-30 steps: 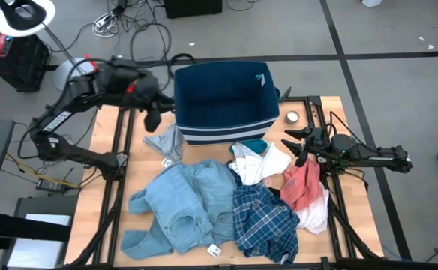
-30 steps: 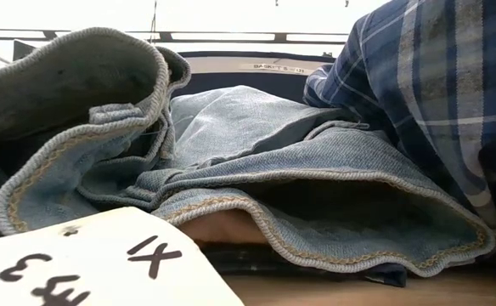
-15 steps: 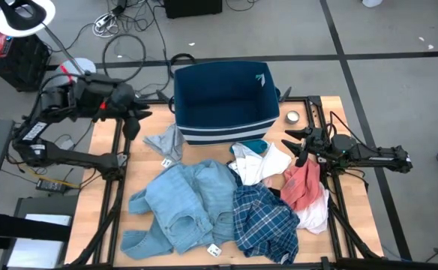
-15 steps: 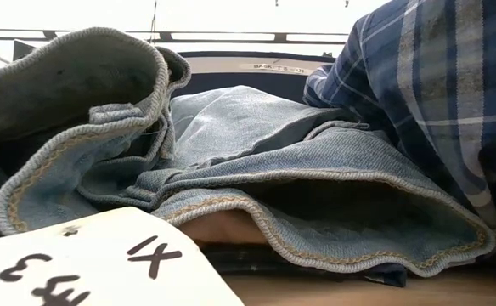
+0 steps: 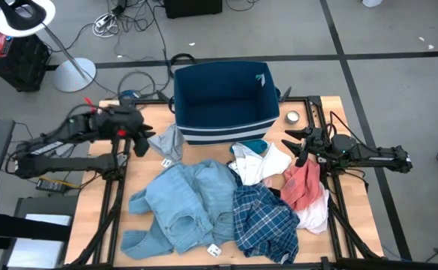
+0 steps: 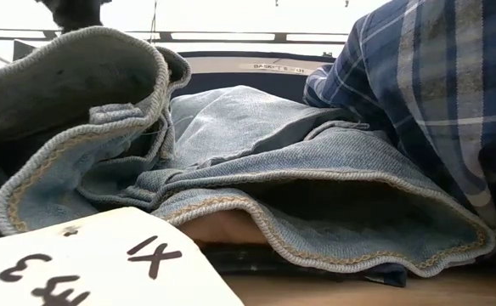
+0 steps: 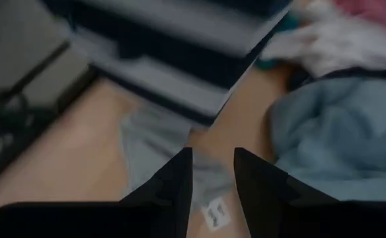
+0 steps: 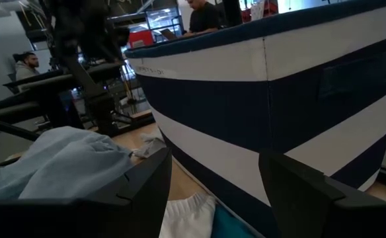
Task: Sort clothes
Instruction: Put the gray underwear into the blue organizer bin
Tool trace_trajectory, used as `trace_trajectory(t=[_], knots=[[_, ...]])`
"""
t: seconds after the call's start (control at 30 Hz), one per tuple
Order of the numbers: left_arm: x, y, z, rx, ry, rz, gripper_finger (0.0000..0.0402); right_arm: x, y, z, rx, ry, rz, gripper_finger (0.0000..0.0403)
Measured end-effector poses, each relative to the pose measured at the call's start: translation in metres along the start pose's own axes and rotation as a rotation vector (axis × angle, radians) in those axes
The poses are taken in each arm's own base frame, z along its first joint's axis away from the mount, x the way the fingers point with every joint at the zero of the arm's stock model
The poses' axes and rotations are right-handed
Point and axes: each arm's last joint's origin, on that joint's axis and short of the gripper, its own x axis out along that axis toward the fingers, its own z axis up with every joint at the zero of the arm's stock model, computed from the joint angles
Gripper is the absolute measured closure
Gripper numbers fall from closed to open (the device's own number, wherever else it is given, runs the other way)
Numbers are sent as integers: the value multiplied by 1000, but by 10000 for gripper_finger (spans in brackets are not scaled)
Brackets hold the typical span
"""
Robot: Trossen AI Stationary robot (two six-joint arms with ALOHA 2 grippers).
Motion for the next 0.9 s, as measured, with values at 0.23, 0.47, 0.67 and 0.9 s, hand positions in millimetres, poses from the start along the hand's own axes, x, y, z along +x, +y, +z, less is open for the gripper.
trace_trajectory(t=[0.23,0.47,0.67,0.9], knots=[[37,2,-20,-149,35,85,285,0,0,0,0,0,0,172],[54,11,-26,-286,86,216,285,0,0,0,0,0,0,172],[73,21,-37,-354,160,312,285,0,0,0,-1,0,0,172],[92,26,-46,-362,224,350,285,0,0,0,0,0,0,172]])
